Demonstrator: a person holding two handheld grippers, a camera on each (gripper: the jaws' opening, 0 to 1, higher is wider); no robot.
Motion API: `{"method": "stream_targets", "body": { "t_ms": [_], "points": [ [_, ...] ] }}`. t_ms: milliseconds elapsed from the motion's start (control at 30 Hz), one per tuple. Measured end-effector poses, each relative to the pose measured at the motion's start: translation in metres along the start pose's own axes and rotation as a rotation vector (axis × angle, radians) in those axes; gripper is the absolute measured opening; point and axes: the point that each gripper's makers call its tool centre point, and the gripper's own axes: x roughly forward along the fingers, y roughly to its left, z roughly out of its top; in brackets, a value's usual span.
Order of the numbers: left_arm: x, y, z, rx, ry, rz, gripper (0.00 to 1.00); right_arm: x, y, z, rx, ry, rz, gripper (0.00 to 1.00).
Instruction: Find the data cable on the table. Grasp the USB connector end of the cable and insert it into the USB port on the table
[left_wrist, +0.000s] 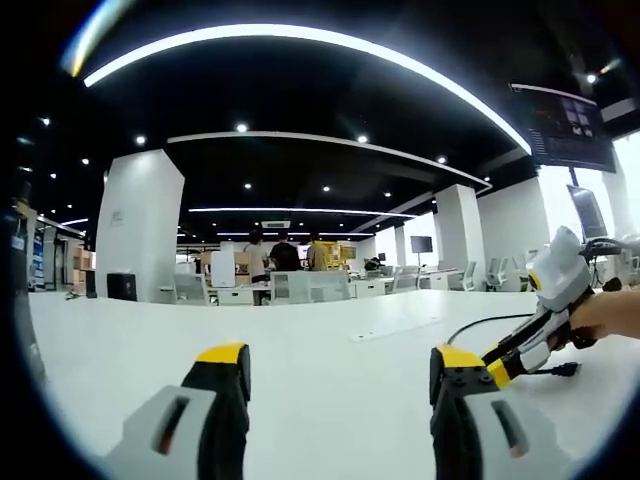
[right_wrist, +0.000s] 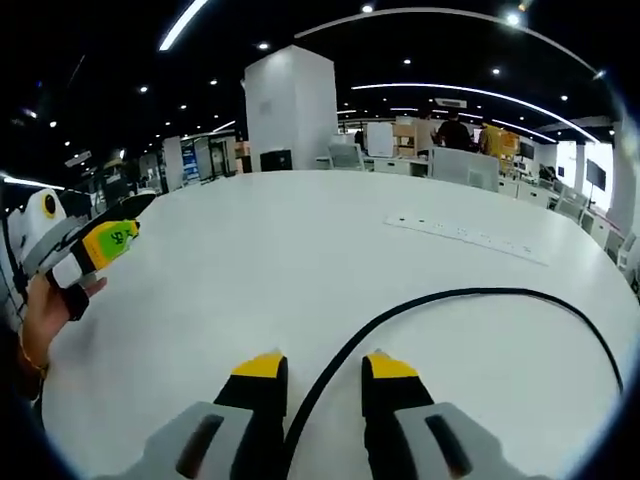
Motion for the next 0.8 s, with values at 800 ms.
{"method": "stream_targets", "body": {
  "t_ms": [800],
  "points": [
    [-0.0013, 0.0008, 0.0011, -0.005, -0.004, 0.004, 0.73, 0.0006, -0.0028, -0.0014, 0.024, 0.012, -0.050, 0.15]
  ]
}}
